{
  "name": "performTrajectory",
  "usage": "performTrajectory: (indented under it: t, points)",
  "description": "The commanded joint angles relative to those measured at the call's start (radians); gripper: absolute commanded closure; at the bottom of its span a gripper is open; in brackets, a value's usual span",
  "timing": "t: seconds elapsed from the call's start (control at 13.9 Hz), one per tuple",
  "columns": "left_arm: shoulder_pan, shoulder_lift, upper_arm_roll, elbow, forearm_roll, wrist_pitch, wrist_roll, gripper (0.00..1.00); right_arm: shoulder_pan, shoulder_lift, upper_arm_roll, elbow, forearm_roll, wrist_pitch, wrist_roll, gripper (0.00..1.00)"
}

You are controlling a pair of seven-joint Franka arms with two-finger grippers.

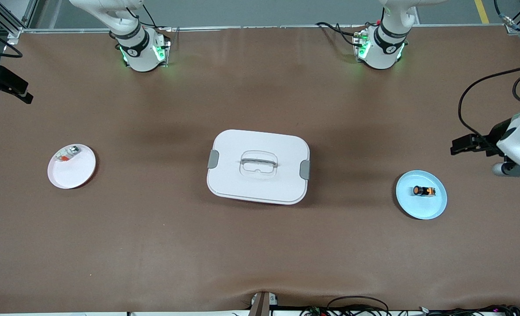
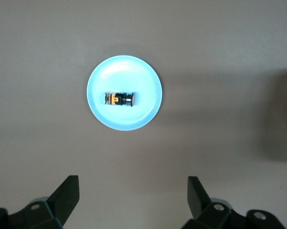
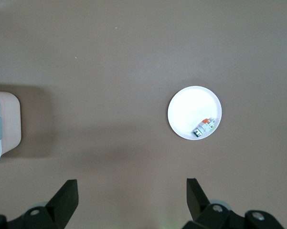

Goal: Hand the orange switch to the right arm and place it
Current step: 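Lower the left gripper over the orange switch on the blue plate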

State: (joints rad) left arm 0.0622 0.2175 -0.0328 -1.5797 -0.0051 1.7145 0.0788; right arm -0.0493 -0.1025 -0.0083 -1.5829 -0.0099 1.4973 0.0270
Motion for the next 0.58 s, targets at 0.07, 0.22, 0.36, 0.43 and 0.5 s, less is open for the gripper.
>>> performTrajectory:
  t: [0.07, 0.22, 0.36, 0.43, 0.5]
  points:
    - [0.021, 0.075, 0.001, 0.004, -0.001, 0.068, 0.03, 0.0, -0.021, -0.008, 0.004, 0.006, 0.004, 0.015, 0.002, 0.0]
    - [0.021, 0.104, 0.001, -0.011, 0.004, 0.112, 0.056, 0.0, -0.021, -0.008, 0.004, 0.004, 0.002, 0.018, 0.001, 0.0]
    - [0.028, 0.128, 0.001, -0.045, 0.004, 0.178, 0.075, 0.0, -0.023, -0.006, 0.004, 0.004, -0.002, 0.026, -0.018, 0.0]
    - [0.033, 0.138, 0.001, -0.06, 0.005, 0.21, 0.075, 0.0, -0.024, -0.006, 0.004, 0.003, -0.004, 0.032, -0.036, 0.0]
    - [0.033, 0.148, 0.001, -0.075, 0.007, 0.238, 0.076, 0.0, -0.027, -0.005, 0.004, 0.003, -0.002, 0.034, -0.042, 0.0]
